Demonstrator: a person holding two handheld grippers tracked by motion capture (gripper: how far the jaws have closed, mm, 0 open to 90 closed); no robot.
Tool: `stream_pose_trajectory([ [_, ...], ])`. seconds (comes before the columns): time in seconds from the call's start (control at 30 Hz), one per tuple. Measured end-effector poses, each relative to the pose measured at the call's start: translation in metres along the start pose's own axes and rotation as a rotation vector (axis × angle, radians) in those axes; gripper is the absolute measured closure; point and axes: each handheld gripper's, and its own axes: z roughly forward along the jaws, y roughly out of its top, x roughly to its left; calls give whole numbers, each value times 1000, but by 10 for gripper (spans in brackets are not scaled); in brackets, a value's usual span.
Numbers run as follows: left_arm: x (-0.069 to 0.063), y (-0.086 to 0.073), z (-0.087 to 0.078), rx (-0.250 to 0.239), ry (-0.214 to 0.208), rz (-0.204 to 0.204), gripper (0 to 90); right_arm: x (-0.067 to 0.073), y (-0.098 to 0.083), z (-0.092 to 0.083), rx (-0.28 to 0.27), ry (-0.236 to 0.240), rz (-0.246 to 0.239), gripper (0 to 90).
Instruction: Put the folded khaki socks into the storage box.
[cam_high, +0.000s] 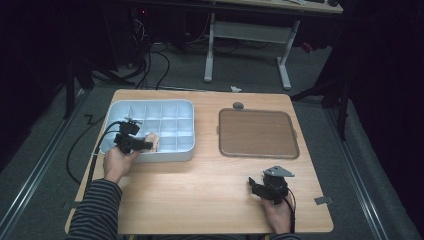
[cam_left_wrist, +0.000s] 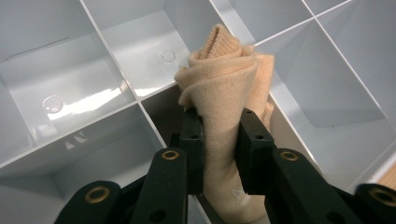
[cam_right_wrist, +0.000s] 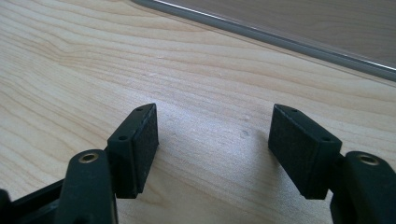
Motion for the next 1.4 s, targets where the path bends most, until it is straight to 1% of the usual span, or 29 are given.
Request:
stream_pose_trajectory([
  [0.03, -1, 0, 1, 3, 6, 5, 751, 0, 0, 0, 0, 0, 0, 331],
  [0.2, -1, 1, 1, 12, 5, 7, 750, 0, 0, 0, -1, 1, 0, 331],
  [0.33, -2, 0, 1, 0, 6, 11, 731, 0, 0, 0, -1, 1, 1, 331],
  [0.4, -1, 0, -1, -4, -4, 13, 706, 0, 0, 0, -2, 1, -2, 331],
  [0.47, -1, 1, -3, -17, -12, 1, 671, 0, 0, 0, -2, 1, -2, 331],
  [0.53, -1, 1, -5, -35, -11, -7, 636, 0, 0, 0, -2, 1, -1, 331],
  [0.67, 1, 2, -11, -75, -6, -22, 617, 0, 0, 0, -1, 1, 1, 331],
  [0.73, 1, 2, -13, -95, -2, -24, 620, 0, 0, 0, -1, 1, 0, 331],
  [0.77, 1, 3, -15, -112, -1, -27, 628, 0, 0, 0, -1, 1, 0, 330],
  [0.87, 2, 4, -17, -153, 2, -45, 669, 0, 0, 0, 0, 0, 0, 330],
  [0.93, 3, 5, -17, -163, 4, -51, 701, 0, 0, 0, 0, 1, 0, 330],
  [1.13, 2, 5, -12, -132, 29, -39, 813, 0, 0, 0, 0, 1, 0, 330],
  [1.27, 1, 5, -8, -109, 46, -26, 836, 0, 0, 0, -1, 1, 0, 331],
  [1.37, -5, 8, -1, -53, 92, 18, 844, 0, 0, 0, 0, 1, 0, 330],
  [1.4, -7, 10, 1, -40, 104, 27, 844, 0, 0, 0, -1, 0, 0, 330],
])
